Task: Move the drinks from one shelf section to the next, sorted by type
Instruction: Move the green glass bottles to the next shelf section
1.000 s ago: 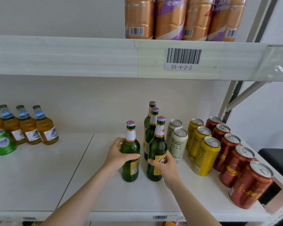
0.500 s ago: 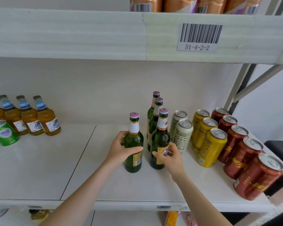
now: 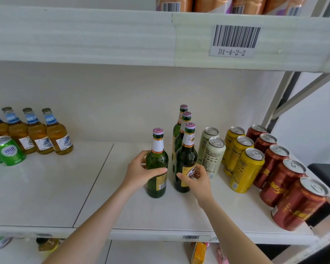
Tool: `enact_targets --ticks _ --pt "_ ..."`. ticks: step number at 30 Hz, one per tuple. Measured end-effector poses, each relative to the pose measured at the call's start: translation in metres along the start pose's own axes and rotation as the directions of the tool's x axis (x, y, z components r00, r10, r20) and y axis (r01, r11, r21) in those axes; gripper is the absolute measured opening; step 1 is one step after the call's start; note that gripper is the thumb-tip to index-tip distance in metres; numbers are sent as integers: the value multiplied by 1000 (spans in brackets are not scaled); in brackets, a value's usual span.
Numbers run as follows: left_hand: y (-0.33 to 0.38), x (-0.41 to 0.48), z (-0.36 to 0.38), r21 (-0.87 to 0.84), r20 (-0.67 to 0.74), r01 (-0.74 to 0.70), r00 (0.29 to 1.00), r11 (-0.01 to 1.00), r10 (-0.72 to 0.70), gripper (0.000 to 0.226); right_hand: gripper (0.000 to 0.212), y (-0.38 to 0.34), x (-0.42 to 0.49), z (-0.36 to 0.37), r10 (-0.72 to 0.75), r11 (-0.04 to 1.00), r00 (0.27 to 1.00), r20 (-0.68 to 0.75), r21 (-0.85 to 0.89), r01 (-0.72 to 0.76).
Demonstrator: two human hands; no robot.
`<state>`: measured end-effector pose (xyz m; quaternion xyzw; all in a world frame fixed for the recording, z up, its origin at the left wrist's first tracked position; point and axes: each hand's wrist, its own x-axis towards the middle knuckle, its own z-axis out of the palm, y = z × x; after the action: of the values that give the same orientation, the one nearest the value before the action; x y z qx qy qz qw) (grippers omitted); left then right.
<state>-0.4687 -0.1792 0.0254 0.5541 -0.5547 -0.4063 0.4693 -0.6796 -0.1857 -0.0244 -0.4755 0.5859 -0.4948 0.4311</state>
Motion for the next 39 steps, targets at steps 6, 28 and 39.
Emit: enact_targets --ticks 6,28,39 --pt "1 0 -10 22 82 -5 997 1000 3 66 70 23 -21 -11 81 997 996 -46 19 -80" --pt "7 -66 25 -28 210 54 977 998 -47 73 58 31 -100 -11 -110 989 954 279 -68 134" --pt "5 -53 49 -50 236 77 970 996 -63 69 59 31 -91 -29 -119 987 965 233 -77 140"
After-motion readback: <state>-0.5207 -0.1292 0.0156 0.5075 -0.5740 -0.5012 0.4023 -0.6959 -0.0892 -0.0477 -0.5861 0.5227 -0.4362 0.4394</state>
